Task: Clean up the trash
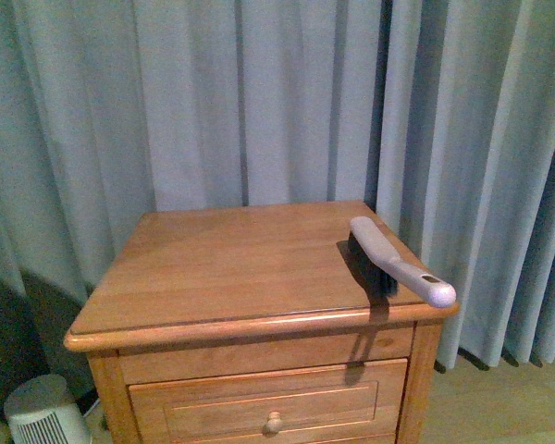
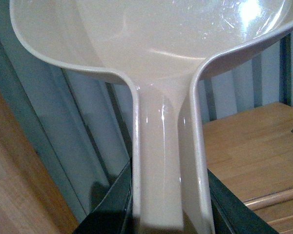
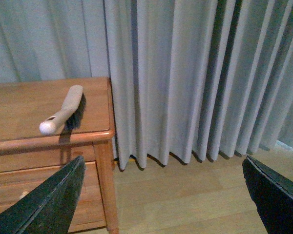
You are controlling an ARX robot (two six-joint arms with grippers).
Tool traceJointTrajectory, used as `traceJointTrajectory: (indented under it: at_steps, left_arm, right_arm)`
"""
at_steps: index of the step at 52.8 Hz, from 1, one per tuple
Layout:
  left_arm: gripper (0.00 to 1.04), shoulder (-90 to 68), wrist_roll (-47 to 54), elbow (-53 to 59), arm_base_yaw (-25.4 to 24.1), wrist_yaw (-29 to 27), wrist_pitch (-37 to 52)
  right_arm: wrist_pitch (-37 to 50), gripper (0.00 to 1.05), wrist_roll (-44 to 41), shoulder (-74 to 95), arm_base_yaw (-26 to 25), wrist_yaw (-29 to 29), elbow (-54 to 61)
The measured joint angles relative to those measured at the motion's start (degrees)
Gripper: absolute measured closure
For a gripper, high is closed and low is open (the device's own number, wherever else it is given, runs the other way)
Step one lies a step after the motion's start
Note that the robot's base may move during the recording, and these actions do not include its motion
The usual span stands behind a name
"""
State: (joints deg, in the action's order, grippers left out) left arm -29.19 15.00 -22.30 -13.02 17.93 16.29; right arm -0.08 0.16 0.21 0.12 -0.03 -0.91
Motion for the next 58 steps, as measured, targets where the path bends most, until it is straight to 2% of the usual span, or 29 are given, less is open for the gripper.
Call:
traceJointTrajectory:
  at_steps: [5,10,15,24,25,27,30,34,39,47,54,58]
  left_arm:
    - [0.78,5.42,-2.40,3.19,-9.81,9.44,-2.73]
    - [0.78,8.87,-3.96,5.35,-17.68,16.59,-4.24]
    - [0.78,10.19,-4.33,6.97,-21.88,19.69,-4.83]
    - [0.78,10.23,-4.83,7.89,-22.67,19.61,-5.14]
    - [0.78,10.29,-4.83,7.89,-22.67,19.61,-5.11]
    - [0.78,10.38,-4.85,7.89,-22.67,19.61,-5.14]
    - [0.78,10.38,-4.85,7.89,-22.67,19.61,-5.14]
    - [0.78,10.47,-4.85,7.89,-22.69,19.80,-5.11]
    - [0.78,10.47,-4.90,7.89,-22.69,19.63,-5.14]
    - [0.78,10.45,-4.90,7.89,-22.69,19.67,-5.11]
    - [0.78,10.45,-4.92,7.89,-22.69,19.65,-5.14]
    - [0.78,10.47,-4.92,7.89,-22.69,19.67,-5.14]
  right_arm:
    - [0.00,0.07,-0.02,0.00,0.00,0.00,0.00]
    - [0.00,0.07,-0.02,0.00,0.00,0.00,0.00]
    - [0.00,0.07,0.00,0.00,0.00,0.00,0.00]
    - [0.00,0.07,-0.04,0.00,0.00,0.07,0.00]
    - [-0.59,0.07,-1.01,0.74,1.11,3.10,-0.09]
    - [-1.20,0.07,-2.97,3.23,4.17,13.00,-0.74]
    - [-0.59,0.07,-3.39,8.20,6.82,21.53,-1.86]
    - [2.58,0.07,-3.15,16.15,8.98,25.97,-3.98]
    - [6.08,0.07,-2.08,25.53,10.88,25.20,-8.41]
    - [8.87,0.07,0.57,42.38,13.81,20.70,-19.78]
    - [4.39,0.07,4.96,57.64,14.27,15.17,-32.37]
    - [0.52,0.07,8.17,66.14,14.29,14.45,-39.87]
